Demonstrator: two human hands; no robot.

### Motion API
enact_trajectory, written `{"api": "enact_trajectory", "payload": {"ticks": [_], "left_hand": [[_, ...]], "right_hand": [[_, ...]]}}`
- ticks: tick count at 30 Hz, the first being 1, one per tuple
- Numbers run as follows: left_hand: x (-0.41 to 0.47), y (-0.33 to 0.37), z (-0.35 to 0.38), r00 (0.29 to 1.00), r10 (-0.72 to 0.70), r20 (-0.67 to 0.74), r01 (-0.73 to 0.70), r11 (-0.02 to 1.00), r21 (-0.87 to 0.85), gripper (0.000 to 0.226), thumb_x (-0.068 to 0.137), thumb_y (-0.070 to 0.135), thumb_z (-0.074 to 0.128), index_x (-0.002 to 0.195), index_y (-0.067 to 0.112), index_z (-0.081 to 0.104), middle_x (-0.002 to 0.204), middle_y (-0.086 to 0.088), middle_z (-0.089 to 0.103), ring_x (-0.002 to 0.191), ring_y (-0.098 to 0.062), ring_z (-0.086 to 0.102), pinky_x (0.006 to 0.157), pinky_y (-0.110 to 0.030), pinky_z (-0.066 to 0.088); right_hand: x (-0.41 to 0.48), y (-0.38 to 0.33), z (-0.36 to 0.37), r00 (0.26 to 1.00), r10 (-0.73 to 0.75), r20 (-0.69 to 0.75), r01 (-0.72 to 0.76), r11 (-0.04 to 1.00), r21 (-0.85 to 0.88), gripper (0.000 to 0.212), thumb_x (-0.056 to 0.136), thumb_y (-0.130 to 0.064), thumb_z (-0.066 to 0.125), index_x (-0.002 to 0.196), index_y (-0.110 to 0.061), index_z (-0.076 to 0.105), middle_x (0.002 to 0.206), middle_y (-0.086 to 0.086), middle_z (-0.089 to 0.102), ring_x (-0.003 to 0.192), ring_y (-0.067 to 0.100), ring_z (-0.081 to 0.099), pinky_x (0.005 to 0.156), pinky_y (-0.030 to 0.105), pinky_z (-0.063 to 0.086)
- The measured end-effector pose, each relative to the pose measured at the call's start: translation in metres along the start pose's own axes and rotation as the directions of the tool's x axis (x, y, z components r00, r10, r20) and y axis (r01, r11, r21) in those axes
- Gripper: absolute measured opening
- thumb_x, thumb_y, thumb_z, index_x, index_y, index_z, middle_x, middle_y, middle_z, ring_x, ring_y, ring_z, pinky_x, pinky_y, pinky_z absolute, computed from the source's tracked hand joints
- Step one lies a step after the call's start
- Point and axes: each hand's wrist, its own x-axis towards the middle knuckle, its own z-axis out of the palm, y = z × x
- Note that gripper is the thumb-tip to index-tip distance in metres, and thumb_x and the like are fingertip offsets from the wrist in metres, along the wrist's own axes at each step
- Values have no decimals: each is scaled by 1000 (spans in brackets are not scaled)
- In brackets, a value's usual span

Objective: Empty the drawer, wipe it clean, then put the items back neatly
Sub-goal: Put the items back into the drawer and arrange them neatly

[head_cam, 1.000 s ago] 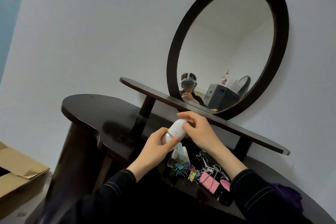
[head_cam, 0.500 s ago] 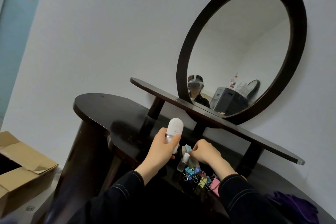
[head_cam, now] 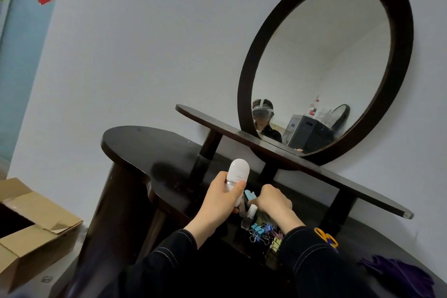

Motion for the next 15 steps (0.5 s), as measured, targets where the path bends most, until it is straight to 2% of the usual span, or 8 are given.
{"api": "enact_trajectory", "payload": {"ticks": [3, 5, 6, 8, 10, 12, 15], "left_hand": [[0, -2, 0, 1000, 4, 2, -4, 1000, -22, 22, 97, 30, 63, 104, 10, 56, 97, -12, 65, 73, -13, 63, 61, -29, 56], [0, -3, -1, 1000, 1, 1, -1, 1000, -28, 22, 96, 31, 63, 105, 12, 57, 100, -12, 66, 78, -15, 65, 65, -32, 58], [-1, -2, -2, 1000, -2, 1, 2, 999, -35, 22, 96, 31, 64, 106, 13, 57, 102, -13, 66, 80, -16, 65, 67, -34, 59], [-4, 3, -4, 1000, 2, 2, -2, 998, -57, 22, 96, 31, 64, 107, 13, 58, 103, -14, 66, 83, -18, 67, 69, -36, 60], [-16, 12, -5, 999, 37, 4, -36, 993, -113, 24, 96, 30, 66, 109, 11, 59, 101, -17, 67, 81, -20, 67, 67, -36, 58], [-41, 18, -9, 995, 95, 13, -90, 973, -211, 28, 94, 32, 68, 107, 9, 60, 91, -15, 67, 71, -20, 65, 56, -31, 55], [-94, 12, -18, 979, 173, 104, -136, 947, -291, 27, 87, 36, 72, 103, 16, 64, 84, -13, 67, 66, -24, 61, 47, -29, 47]], "right_hand": [[1, 4, -8, 993, 32, -109, -19, 993, 119, 39, 85, -51, 71, 98, -19, 54, 89, -2, 63, 79, 17, 61, 69, 32, 46], [1, 13, -20, 978, 9, -209, 48, 963, 265, 34, 84, -49, 71, 89, -16, 66, 81, 0, 68, 71, 15, 63, 63, 31, 48], [-2, 19, -27, 968, -23, -249, 116, 924, 366, 29, 84, -44, 71, 84, -15, 71, 79, 2, 70, 71, 16, 65, 64, 33, 52], [-18, 29, -40, 939, -87, -332, 268, 790, 552, 19, 84, -35, 73, 79, -16, 75, 78, 1, 71, 77, 17, 68, 67, 34, 54], [-47, 36, -49, 905, -122, -407, 385, 642, 663, 10, 84, -29, 75, 81, -19, 75, 79, -4, 72, 78, 11, 68, 60, 23, 50], [-82, 44, -47, 890, -164, -426, 446, 508, 737, 3, 84, -24, 77, 82, -22, 75, 78, -4, 72, 72, 5, 68, 54, 12, 47], [-140, 63, -18, 867, -274, -415, 494, 378, 783, 10, 82, -16, 79, 80, -25, 74, 77, -2, 74, 65, 7, 69, 56, 17, 52]]}}
